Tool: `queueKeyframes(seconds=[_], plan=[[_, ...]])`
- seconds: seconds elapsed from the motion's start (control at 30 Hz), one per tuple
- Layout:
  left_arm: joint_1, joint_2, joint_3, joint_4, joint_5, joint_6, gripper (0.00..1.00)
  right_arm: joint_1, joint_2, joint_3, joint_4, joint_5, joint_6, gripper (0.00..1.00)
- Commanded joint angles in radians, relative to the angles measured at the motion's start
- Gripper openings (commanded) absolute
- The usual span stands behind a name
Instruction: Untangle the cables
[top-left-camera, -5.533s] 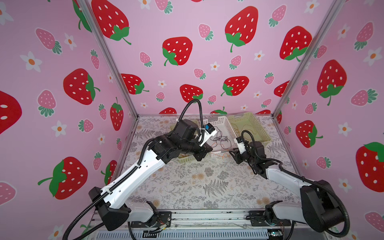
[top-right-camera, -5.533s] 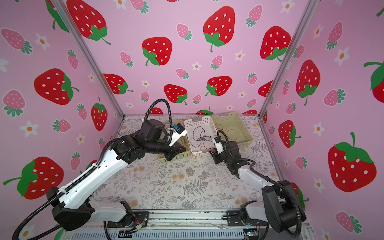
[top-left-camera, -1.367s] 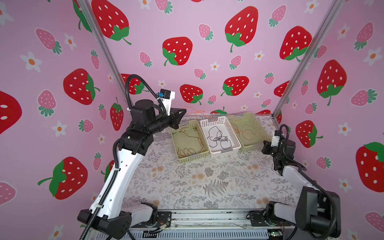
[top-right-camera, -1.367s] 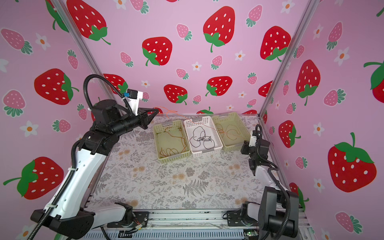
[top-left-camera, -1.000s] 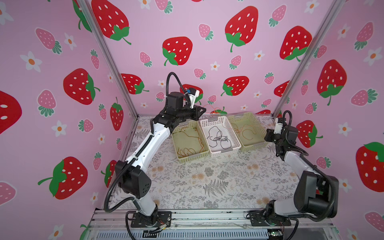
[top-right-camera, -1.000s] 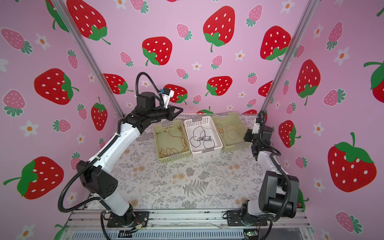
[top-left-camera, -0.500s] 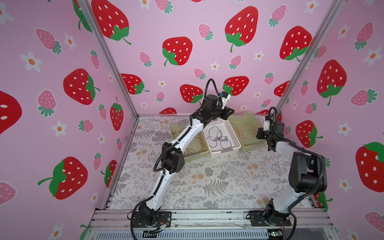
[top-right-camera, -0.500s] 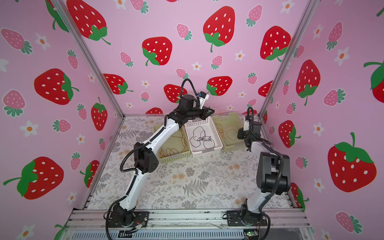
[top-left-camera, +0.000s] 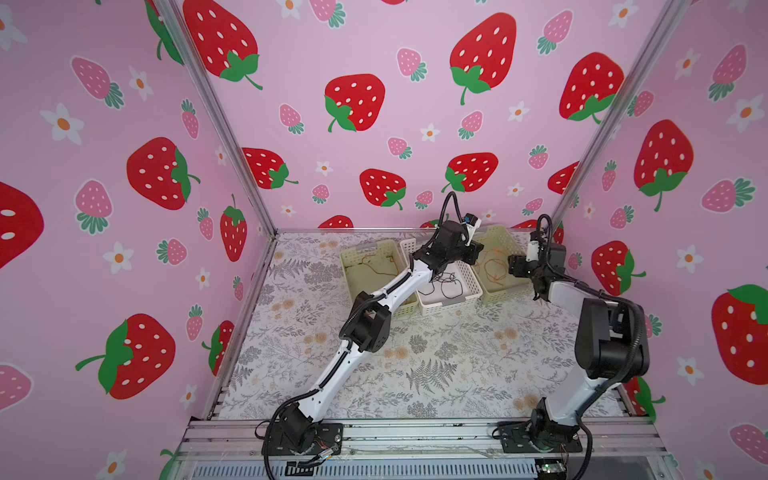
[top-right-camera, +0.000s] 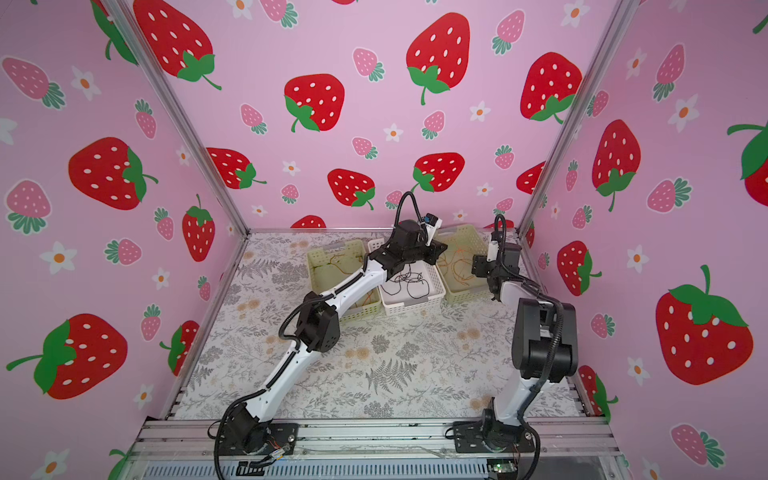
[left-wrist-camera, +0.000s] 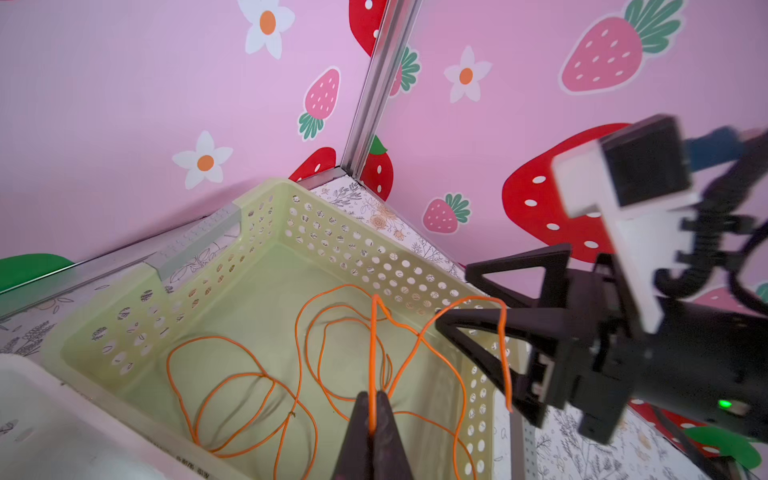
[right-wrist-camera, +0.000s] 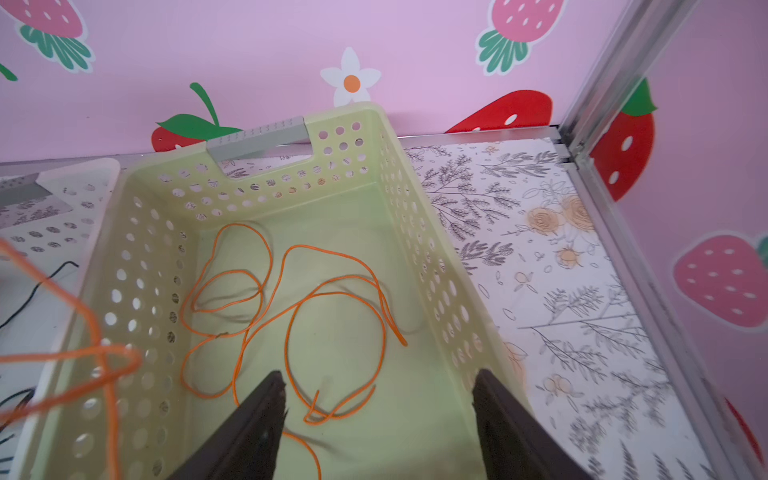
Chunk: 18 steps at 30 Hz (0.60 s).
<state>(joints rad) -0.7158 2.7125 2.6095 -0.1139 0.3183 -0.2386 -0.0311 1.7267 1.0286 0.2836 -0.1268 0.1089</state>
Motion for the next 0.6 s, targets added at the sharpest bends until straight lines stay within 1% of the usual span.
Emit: queueKeyframes(seconds=[0.0,0.13,0.2,0.23,0.27,0.3,0.33,0.43,0.57], plan=[[-0.025,0.021,0.044,0.022,-0.09,0.029,0.0,-0.005,-0.086,-0.036,-0.034,0.107,0.048,0.79],[-0.051,0.042,0.042,0.016,-0.158,0.047,0.0,-0.006,-0.124,-0.046,-0.095,0.183,0.066,0.82],[-0.059,0.048,0.035,0.015,-0.176,0.057,0.0,-0.007,-0.133,-0.042,-0.114,0.201,0.068,0.83],[-0.067,0.047,0.032,0.005,-0.22,0.076,0.02,-0.007,-0.138,-0.041,-0.119,0.205,0.07,0.83],[-0.076,0.043,0.026,0.0,-0.236,0.098,0.12,-0.006,-0.142,-0.041,-0.124,0.206,0.072,0.84],[-0.081,0.043,0.026,-0.007,-0.245,0.106,0.25,-0.006,-0.146,-0.041,-0.121,0.207,0.072,0.85],[-0.084,0.041,0.026,-0.014,-0.254,0.102,0.35,-0.007,-0.151,-0.041,-0.121,0.205,0.07,0.85],[-0.087,0.031,0.026,-0.031,-0.259,0.104,0.52,-0.007,-0.167,-0.043,-0.122,0.204,0.063,0.86],[-0.086,-0.002,0.026,-0.064,-0.263,0.123,0.62,-0.006,-0.183,-0.039,-0.138,0.19,0.05,0.86]])
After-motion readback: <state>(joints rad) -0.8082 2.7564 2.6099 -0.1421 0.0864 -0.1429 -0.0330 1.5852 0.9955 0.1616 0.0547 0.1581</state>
